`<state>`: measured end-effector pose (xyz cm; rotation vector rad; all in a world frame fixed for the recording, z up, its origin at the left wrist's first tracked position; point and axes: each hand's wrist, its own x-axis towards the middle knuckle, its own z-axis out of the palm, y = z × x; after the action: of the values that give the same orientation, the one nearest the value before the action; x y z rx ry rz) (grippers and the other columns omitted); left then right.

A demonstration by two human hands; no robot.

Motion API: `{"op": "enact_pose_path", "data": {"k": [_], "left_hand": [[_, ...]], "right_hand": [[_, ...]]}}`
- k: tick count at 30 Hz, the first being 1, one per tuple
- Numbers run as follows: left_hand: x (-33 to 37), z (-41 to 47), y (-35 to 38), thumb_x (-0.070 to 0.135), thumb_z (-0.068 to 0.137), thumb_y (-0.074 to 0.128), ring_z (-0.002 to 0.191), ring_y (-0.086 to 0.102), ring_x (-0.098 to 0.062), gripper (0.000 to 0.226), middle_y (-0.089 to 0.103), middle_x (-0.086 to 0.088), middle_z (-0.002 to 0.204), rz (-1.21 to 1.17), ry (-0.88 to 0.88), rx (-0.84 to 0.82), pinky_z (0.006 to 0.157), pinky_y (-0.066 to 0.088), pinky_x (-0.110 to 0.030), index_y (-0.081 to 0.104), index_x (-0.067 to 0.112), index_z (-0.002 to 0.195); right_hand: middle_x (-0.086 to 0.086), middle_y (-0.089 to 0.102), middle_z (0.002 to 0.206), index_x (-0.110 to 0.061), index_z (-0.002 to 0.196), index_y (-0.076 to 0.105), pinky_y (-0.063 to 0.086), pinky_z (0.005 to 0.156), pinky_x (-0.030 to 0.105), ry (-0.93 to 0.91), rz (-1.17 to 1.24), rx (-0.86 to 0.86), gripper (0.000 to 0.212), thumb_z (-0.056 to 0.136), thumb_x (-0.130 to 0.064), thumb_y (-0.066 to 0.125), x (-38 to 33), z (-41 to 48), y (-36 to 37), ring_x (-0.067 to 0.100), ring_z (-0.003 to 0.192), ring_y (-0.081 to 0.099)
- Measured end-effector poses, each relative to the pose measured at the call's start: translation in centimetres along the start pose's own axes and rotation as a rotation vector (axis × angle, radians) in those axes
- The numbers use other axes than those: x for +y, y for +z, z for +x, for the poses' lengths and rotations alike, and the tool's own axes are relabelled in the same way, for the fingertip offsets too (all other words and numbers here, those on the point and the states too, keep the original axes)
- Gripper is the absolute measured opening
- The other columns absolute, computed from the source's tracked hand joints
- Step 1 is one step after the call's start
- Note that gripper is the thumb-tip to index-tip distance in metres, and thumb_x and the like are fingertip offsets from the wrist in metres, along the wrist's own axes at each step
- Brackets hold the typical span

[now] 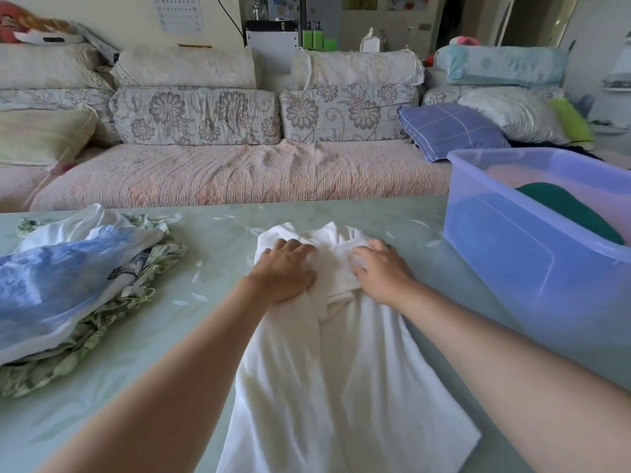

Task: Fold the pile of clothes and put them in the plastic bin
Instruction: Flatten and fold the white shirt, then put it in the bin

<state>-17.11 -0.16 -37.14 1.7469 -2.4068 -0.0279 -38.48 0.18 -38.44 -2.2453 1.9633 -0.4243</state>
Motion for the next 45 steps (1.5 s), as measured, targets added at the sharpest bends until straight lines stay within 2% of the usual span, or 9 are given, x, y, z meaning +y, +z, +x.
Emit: {"op": "enact_pose_path", "data": {"k": [5, 15, 19, 23, 26, 29, 33, 40, 45], "left_hand": [[-0.6, 1.7, 0.7, 0.064, 0.093, 0.035, 0.151, -0.008, -0.020, 0.073, -0.009, 0.008, 0.164, 0.080, -0.006, -0.265, 0.120, 0.000, -0.050, 0.007, 0.038, 0.155], [-0.8, 1.9, 1.9, 0.069, 0.087, 0.023, 0.151, -0.006, -0.022, 0.066, -0.006, 0.007, 0.164, -0.033, -0.031, -0.242, 0.117, 0.000, -0.058, 0.020, 0.048, 0.150], [-1.1, 1.5, 0.0, 0.044, 0.100, 0.033, 0.145, 0.024, -0.018, 0.051, 0.032, 0.001, 0.155, -0.870, -0.140, 0.046, 0.117, 0.023, -0.039, 0.044, 0.022, 0.145], [-2.4, 0.8, -2.5, 0.055, 0.097, 0.037, 0.104, 0.060, -0.019, 0.050, 0.061, -0.005, 0.126, -1.418, -0.416, 0.182, 0.071, 0.048, -0.028, 0.058, 0.022, 0.128], [-3.9, 0.2, -2.5, 0.062, 0.083, 0.057, 0.102, 0.064, -0.026, 0.059, 0.064, -0.010, 0.120, -1.275, -0.492, 0.178, 0.079, 0.055, -0.037, 0.053, 0.026, 0.129], [-4.8, -0.3, -1.8, 0.015, 0.080, 0.073, 0.082, 0.064, -0.025, 0.062, 0.065, -0.007, 0.095, -1.084, -0.522, 0.170, 0.068, 0.057, -0.036, 0.044, 0.029, 0.133], [-5.8, -0.4, -1.2, -0.001, 0.079, 0.062, 0.098, 0.062, -0.027, 0.078, 0.063, -0.003, 0.107, -0.896, -0.476, 0.235, 0.077, 0.049, -0.031, 0.033, 0.026, 0.146], [-4.9, 1.0, -2.6, -0.006, 0.072, 0.047, 0.120, 0.045, -0.031, 0.063, 0.045, -0.011, 0.134, -0.254, -0.091, 0.580, 0.103, 0.039, -0.041, 0.054, 0.016, 0.130], [-4.3, 2.3, -2.0, 0.025, 0.101, 0.034, 0.132, 0.046, -0.023, 0.039, 0.055, -0.002, 0.140, -0.223, 0.037, 0.091, 0.109, 0.032, -0.035, 0.061, 0.026, 0.130]], "right_hand": [[0.014, 0.055, 0.131, -0.011, 0.131, 0.056, 0.043, 0.094, 0.037, 0.330, -0.024, 0.012, 0.071, 0.085, -0.065, 0.054, 0.3, -0.1, 0.1, 0.033, 0.122, 0.054], [0.008, 0.064, 0.113, -0.021, 0.097, 0.053, 0.039, 0.075, 0.029, 0.267, 0.259, 0.110, 0.009, 0.088, -0.022, 0.055, -2.9, 0.6, -1.7, 0.029, 0.106, 0.059], [-0.009, 0.063, 0.086, -0.023, 0.082, 0.059, 0.040, 0.066, 0.026, 0.157, 0.532, 0.177, 0.008, 0.087, -0.017, 0.061, -6.9, 1.0, -3.8, 0.015, 0.083, 0.058], [-0.003, 0.067, 0.076, -0.019, 0.091, 0.071, 0.049, 0.069, 0.028, 0.019, 0.960, -0.200, 0.014, 0.095, -0.013, 0.059, -11.5, 0.2, -3.7, 0.014, 0.072, 0.061], [0.006, 0.066, 0.076, -0.016, 0.099, 0.068, 0.053, 0.061, 0.029, -0.005, 1.033, -0.420, 0.033, 0.097, 0.006, 0.044, -12.6, -0.6, -2.7, 0.016, 0.063, 0.062], [0.007, 0.064, 0.088, -0.012, 0.089, 0.066, 0.060, 0.062, 0.038, 0.087, 0.994, -0.162, 0.026, 0.090, 0.012, 0.055, -12.3, -0.3, -2.2, 0.021, 0.064, 0.067], [-0.010, 0.063, 0.107, -0.028, 0.101, 0.069, 0.049, 0.086, 0.028, -0.022, 0.404, 0.028, 0.035, 0.070, -0.034, 0.086, -10.3, 0.8, -1.8, 0.012, 0.096, 0.061], [-0.003, 0.008, 0.166, -0.041, 0.153, 0.021, 0.022, 0.118, 0.051, -0.215, -0.020, -0.286, 0.081, 0.080, -0.071, 0.036, -10.4, 1.1, 0.6, 0.022, 0.153, 0.010], [0.004, 0.014, 0.164, -0.016, 0.158, 0.007, 0.023, 0.118, 0.050, -0.173, 0.018, -0.253, 0.102, 0.081, -0.072, 0.045, -12.0, -0.1, 1.4, 0.022, 0.151, 0.014]]}}
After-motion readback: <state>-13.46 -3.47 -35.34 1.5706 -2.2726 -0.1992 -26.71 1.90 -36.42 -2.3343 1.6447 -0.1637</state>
